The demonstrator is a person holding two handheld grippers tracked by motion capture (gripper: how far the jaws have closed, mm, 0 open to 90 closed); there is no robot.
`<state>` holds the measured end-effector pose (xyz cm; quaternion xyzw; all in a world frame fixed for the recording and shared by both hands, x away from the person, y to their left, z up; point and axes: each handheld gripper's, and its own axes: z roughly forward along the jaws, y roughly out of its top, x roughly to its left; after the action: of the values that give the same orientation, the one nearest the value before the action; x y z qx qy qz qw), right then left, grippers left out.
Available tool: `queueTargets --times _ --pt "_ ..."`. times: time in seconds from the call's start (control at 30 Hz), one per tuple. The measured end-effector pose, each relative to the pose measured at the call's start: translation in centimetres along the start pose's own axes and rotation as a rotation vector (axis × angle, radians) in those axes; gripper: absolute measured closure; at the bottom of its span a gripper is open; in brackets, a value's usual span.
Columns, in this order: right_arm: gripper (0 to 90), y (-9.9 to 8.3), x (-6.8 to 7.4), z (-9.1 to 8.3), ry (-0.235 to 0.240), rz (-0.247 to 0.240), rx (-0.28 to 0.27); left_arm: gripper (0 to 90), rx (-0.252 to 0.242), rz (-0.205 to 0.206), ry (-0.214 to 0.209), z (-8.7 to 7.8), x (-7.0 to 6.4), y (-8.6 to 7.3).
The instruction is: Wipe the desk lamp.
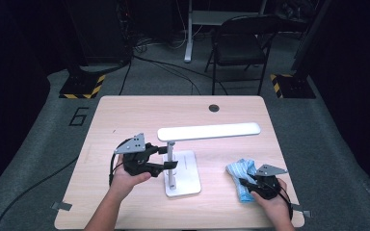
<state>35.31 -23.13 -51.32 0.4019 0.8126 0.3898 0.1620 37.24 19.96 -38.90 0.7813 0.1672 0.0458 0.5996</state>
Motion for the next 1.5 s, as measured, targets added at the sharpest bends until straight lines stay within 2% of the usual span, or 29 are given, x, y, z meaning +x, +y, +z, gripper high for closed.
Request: queueTargets --times 0.07,0.13,0.17,0.37,0.47,0.53,0.63,0.7,0.83,1.03,1.07,1.17,1.23,1.3,1.5 --pt "65.9 -0.1 -0.4 0.0 0.014 0.044 0.006 42.8 -0.001 0.003 0.000 0.0 0.0 -0.1" --pt "64.8 -0.2 -0.6 0.0 0.016 0.066 0.005 42.8 0.002 0.003 0.000 0.0 0.0 -0.1" --pt "64.4 -0.3 -0.7 0.0 0.020 0.056 0.004 42.8 0.001 0.005 0.004 0.0 0.0 -0.1" --pt "56.4 -0.3 -0.7 -0.1 0.008 0.082 -0.012 42.2 0.001 -0.002 0.004 0.1 -0.2 -0.1" --pt "49.1 -0.2 -0.6 -0.6 -0.009 0.097 -0.055 41.7 0.004 -0.008 0.020 0.1 -0.3 0.0" --pt "45.5 0.0 -0.5 -1.1 -0.020 0.099 -0.105 43.7 0.006 -0.009 0.033 0.1 -0.4 0.0" --pt "41.5 0.3 -0.3 -1.8 -0.024 0.129 -0.169 43.0 0.004 -0.018 0.032 0.1 -0.5 0.0" --pt "38.9 0.6 0.0 -2.2 -0.029 0.139 -0.208 41.9 0.006 -0.010 0.028 0.1 -0.5 0.0" --pt "34.7 1.4 0.9 -2.5 -0.019 0.109 -0.239 40.5 0.010 -0.006 0.005 -0.1 -0.5 -0.1" --pt "33.8 2.3 2.9 -2.0 0.008 0.014 -0.262 39.0 0.014 -0.005 -0.024 -0.2 -0.6 -0.2" --pt "33.6 2.4 3.1 -1.9 0.010 0.020 -0.275 39.2 0.009 -0.005 -0.023 -0.2 -0.6 -0.2" --pt "33.5 2.4 3.3 -1.7 0.058 0.033 -0.280 45.0 0.023 0.009 0.000 -0.3 -0.6 -0.2" --pt "33.4 2.4 3.3 -1.5 0.063 0.027 -0.279 49.5 0.022 0.005 0.006 -0.5 -0.6 -0.2" --pt "33.6 2.5 3.5 -1.4 0.036 0.056 -0.266 50.0 0.020 0.019 0.010 -0.4 -0.6 -0.2" --pt "38.4 2.6 3.9 -1.0 0.058 0.016 -0.258 51.0 0.007 0.023 0.027 0.2 -1.3 -0.3"
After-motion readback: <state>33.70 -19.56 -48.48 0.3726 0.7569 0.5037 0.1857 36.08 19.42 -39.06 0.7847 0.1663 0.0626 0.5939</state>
